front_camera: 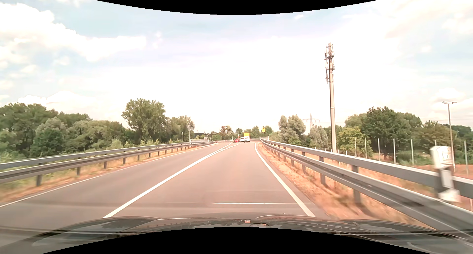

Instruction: Follow the waypoints while adhering to traffic rules and regulations

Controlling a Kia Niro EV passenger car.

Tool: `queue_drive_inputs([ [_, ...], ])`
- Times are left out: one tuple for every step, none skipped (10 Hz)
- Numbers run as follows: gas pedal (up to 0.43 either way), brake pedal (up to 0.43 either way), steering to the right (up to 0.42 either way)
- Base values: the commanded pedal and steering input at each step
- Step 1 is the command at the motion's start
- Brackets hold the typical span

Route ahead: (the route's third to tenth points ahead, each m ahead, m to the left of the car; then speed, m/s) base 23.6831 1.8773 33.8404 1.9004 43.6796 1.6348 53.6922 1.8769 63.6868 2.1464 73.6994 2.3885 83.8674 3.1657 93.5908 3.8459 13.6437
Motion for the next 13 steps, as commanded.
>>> queue_drive_inputs([
  [0.0,0.0,0.005],
  [0.0,0.0,0.004],
  [0.0,0.0,0.002],
  [0.0,0.0,0.001],
  [0.0,0.0,0.002],
  [0.0,0.0,0.002],
  [0.0,0.0,0.002],
  [0.0,0.0,0.003],
  [0.0,0.0,0.003],
  [0.0,0.0,0.005],
  [0.0,0.0,0.005],
  [0.0,0.0,0.005],
  [0.0,0.0,0.005],
])
